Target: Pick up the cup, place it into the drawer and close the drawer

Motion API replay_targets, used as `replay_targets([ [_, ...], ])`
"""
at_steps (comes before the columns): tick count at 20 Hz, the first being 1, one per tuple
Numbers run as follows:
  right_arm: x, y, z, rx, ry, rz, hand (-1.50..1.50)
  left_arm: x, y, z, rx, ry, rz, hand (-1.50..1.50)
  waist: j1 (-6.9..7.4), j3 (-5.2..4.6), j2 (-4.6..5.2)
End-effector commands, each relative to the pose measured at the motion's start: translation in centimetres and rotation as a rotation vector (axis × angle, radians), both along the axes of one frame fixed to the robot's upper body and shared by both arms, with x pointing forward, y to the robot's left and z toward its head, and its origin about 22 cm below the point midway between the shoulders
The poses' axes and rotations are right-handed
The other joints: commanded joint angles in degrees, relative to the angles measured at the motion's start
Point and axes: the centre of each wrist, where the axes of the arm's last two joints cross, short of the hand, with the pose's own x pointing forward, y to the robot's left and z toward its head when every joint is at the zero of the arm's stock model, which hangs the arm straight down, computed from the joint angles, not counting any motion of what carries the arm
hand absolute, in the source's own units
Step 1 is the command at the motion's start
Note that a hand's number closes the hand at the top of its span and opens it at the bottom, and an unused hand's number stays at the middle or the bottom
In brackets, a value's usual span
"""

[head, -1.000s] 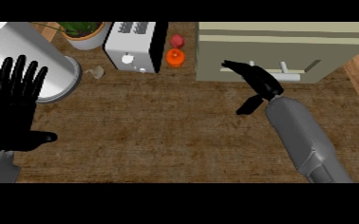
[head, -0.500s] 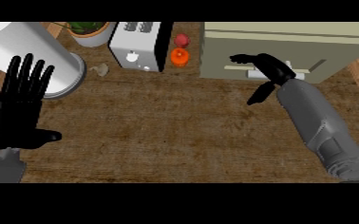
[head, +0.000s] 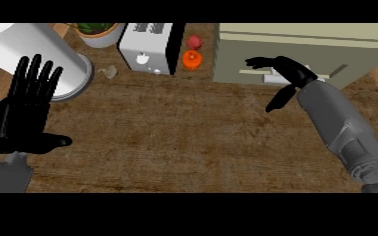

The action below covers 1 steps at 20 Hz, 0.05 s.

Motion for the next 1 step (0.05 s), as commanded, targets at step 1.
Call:
replay_targets([
  [1, 0.85, -0.94, 1.85, -0.062, -0.051, -0.143, -1.50, -0.21, 0.04, -0.22, 0.015, 0.001, -0.018, -1.50, 1.47, 0.35, 1.64],
])
